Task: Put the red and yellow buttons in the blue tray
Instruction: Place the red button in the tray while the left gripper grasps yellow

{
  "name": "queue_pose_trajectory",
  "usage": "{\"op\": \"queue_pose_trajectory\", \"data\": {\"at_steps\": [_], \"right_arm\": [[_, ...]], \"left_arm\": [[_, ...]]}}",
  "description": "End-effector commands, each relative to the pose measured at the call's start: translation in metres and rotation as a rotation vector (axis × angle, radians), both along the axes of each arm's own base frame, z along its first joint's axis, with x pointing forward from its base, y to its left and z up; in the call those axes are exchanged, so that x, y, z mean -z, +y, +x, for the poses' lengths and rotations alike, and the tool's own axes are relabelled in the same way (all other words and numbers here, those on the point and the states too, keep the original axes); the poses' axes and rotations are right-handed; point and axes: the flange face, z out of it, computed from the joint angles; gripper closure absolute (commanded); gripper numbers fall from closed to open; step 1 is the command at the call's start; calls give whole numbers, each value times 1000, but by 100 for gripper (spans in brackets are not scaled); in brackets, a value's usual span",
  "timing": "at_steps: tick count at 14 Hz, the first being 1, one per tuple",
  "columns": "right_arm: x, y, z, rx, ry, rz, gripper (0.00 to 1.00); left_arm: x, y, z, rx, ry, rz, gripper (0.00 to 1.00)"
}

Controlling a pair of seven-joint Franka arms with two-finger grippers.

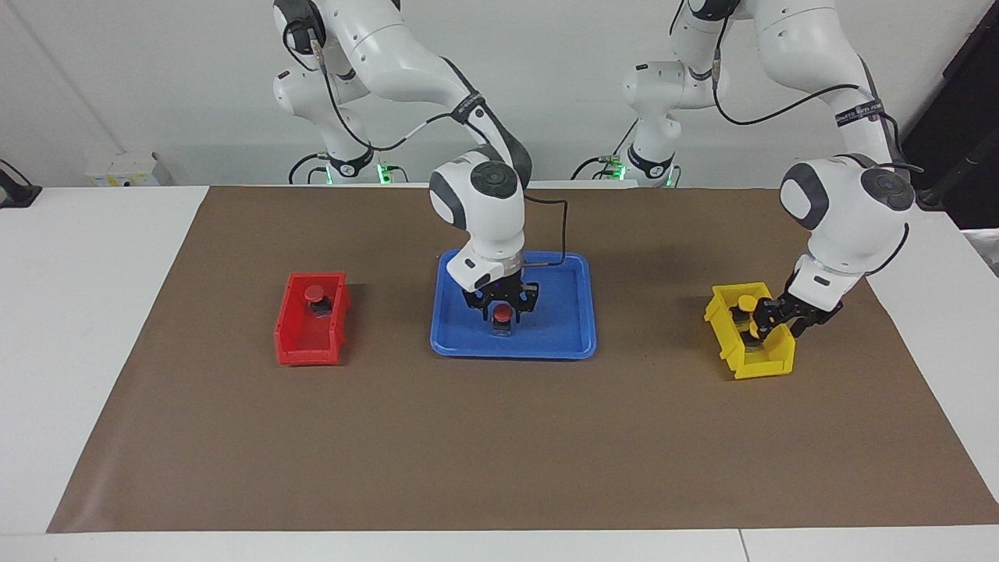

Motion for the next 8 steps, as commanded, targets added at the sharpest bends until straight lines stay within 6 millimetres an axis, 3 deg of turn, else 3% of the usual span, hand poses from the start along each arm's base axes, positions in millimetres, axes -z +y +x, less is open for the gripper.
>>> {"op": "queue_pose_trajectory", "data": {"at_steps": [1,3,4,6,8], "right_arm": [[-54,-30,28,39,-10,-45,6],[-91,-101,41,-6,-7,-66,6],[-102,-143,36,-40,14,-87,6],[-102,-233,17,-102,61,-80,6],[-95,-287,-3,-146,73,-57,7]], "left_arm": [[12,-2,-3,13,-9,2,32],[22,-2,-8,14,-19,2,32],[23,-4,-9,13,-19,1,32],[24,-5,-10,14,-16,0,32],[29,-5,-15,15,-7,0,31]]}}
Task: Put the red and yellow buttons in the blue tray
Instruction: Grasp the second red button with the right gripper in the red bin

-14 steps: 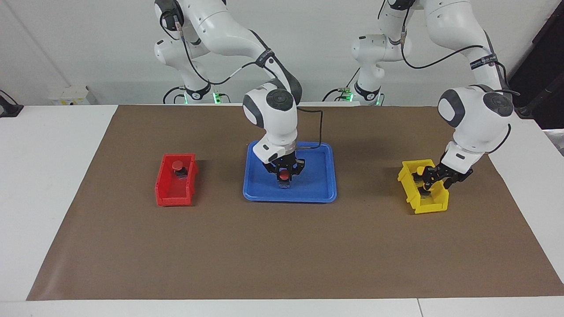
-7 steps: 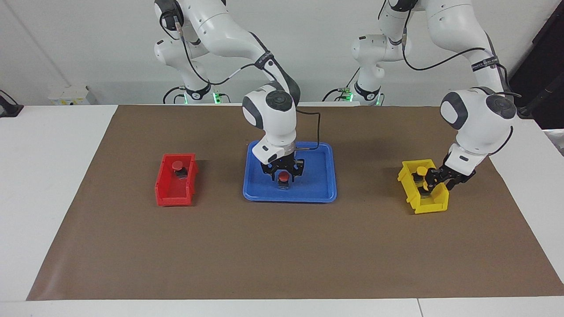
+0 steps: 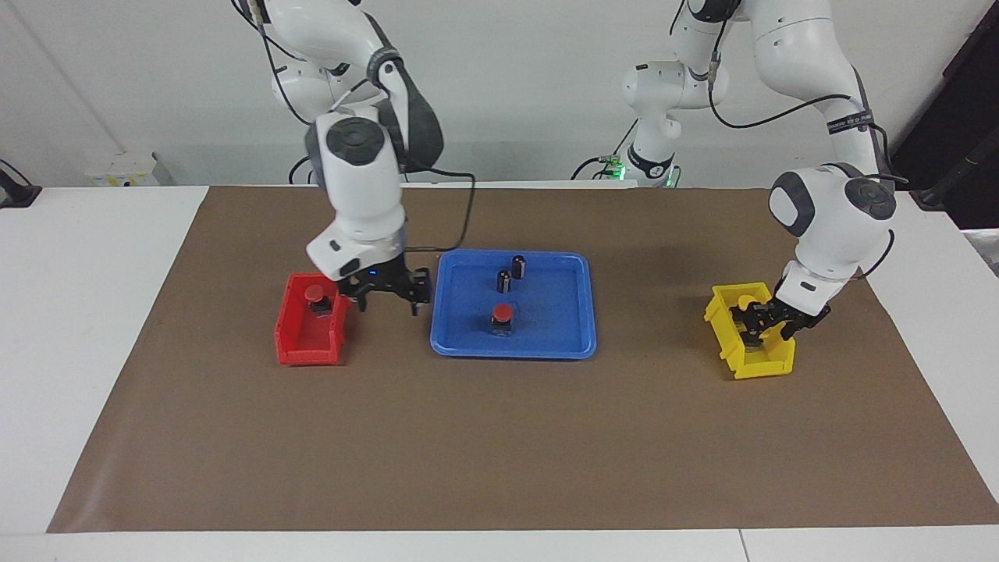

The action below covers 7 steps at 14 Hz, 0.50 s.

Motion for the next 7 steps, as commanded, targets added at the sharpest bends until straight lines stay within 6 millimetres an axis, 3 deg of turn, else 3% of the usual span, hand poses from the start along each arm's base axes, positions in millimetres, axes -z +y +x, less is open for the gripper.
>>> {"op": "queue_pose_trajectory", "data": {"at_steps": [1,2,4,5,7], "right_arm": [[25,-56,-47,-68,15,19,7],[39,-68,-56,-92,6,18,8],[60,-91,-72,-106,-9,17,12],[66,-96,-79,-114,-10,17,17],[76,-107,-84,-111,-11,19,22]], "left_arm": [[7,0,-10,8,-12,-1,31],[8,0,-12,6,-7,-1,37],[10,0,-12,0,-4,-2,91],[8,1,-11,-2,-9,-2,98],[-8,1,1,-7,-23,-3,98]]}}
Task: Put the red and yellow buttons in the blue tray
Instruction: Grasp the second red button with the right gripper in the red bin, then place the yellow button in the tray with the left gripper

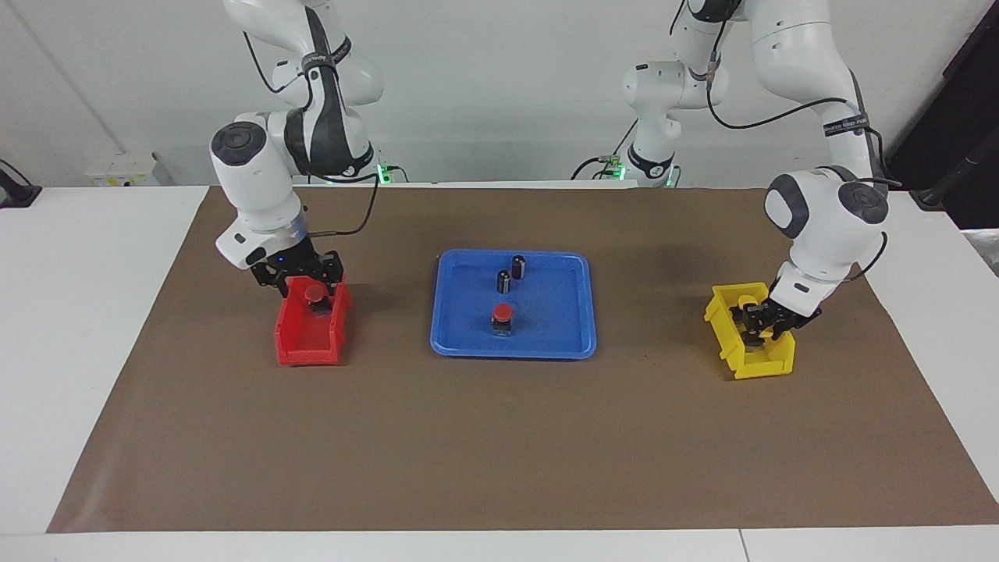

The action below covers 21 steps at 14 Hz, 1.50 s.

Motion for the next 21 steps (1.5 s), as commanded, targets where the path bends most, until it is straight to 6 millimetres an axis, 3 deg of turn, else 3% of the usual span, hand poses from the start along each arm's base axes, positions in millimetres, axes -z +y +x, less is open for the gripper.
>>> {"op": "queue_pose_trajectory", "data": {"at_steps": [1,3,4,5,7,9,12,15,17,21], "right_arm": [[6,-11,-16,-15,-20,17,25],[12,-11,-18,-15,-34,18,31],[20,-11,-18,-14,-26,19,31],[29,-11,-19,-15,-34,20,31],[37,-9,-23,-17,-49,21,33],[49,-12,-27,-16,-48,22,34],[54,-12,-31,-17,-49,22,38],[57,-13,-36,-30,-43,20,41],[60,-16,-39,-36,-37,20,46],[53,-19,-32,-59,-42,18,68]], "left_arm": [[-34,0,12,-6,-19,-4,98],[-106,-1,30,-1,17,7,98],[-143,-24,37,15,41,39,98],[-153,-57,38,-17,57,63,98],[-139,-158,20,-147,26,38,98],[-116,-243,-10,-220,-20,-9,98],[-73,-343,-46,-249,-22,-31,99],[-34,-398,-78,-232,-6,-30,99],[-3,-421,-89,-267,1,-22,98],[11,-423,-93,-264,13,-7,98]]}}
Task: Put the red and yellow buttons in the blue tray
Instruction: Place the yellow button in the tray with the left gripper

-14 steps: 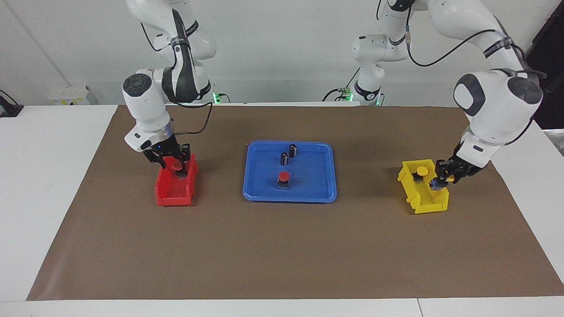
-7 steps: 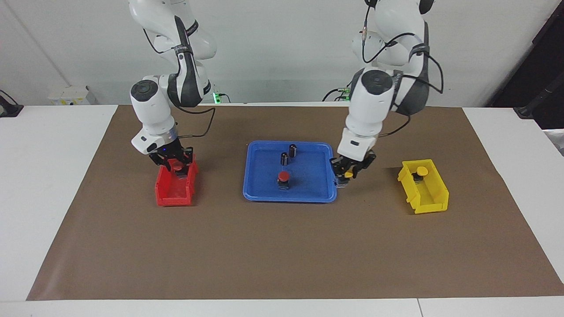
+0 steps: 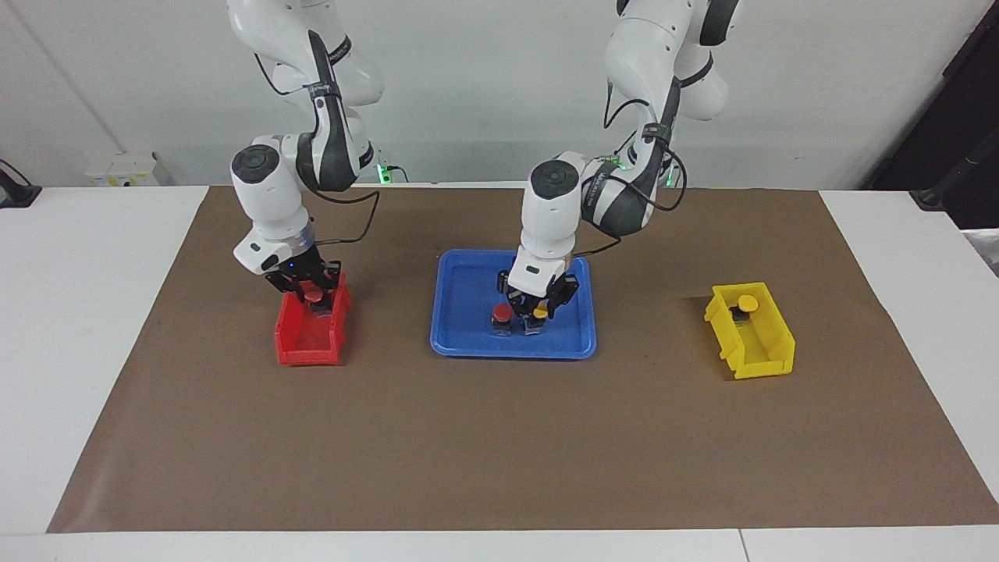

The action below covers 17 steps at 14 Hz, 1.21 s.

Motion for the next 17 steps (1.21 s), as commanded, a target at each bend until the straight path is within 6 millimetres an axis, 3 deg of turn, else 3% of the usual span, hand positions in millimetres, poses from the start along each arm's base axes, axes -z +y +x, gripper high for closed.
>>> {"op": "queue_pose_trajectory", "data": {"at_steps": [1,2,5,7,8,9,11,13,14,16,17], "right_arm": [[-17,-3,9,-26,-19,12,69],[-30,0,21,-30,6,14,69],[-93,16,66,-38,65,15,69],[-123,51,89,-18,72,19,68],[-134,80,96,9,60,22,68],[-138,106,98,38,42,27,68],[-138,147,95,124,0,58,68],[-134,172,91,161,-15,96,68],[-132,172,91,165,-22,99,68],[-129,176,90,162,-31,102,68],[-124,188,88,163,-33,107,68]], "left_arm": [[4,8,-1,-9,-5,22,97],[5,9,-2,-5,1,27,96],[8,12,-3,-3,8,43,96],[8,13,-3,-1,10,46,93],[9,13,-3,8,13,51,88],[10,15,-3,27,22,59,81],[10,20,0,52,25,62,34],[7,21,0,54,27,64,8],[3,21,0,56,30,66,0],[-16,27,-6,55,61,86,0],[-32,35,-6,53,62,83,0]]}}
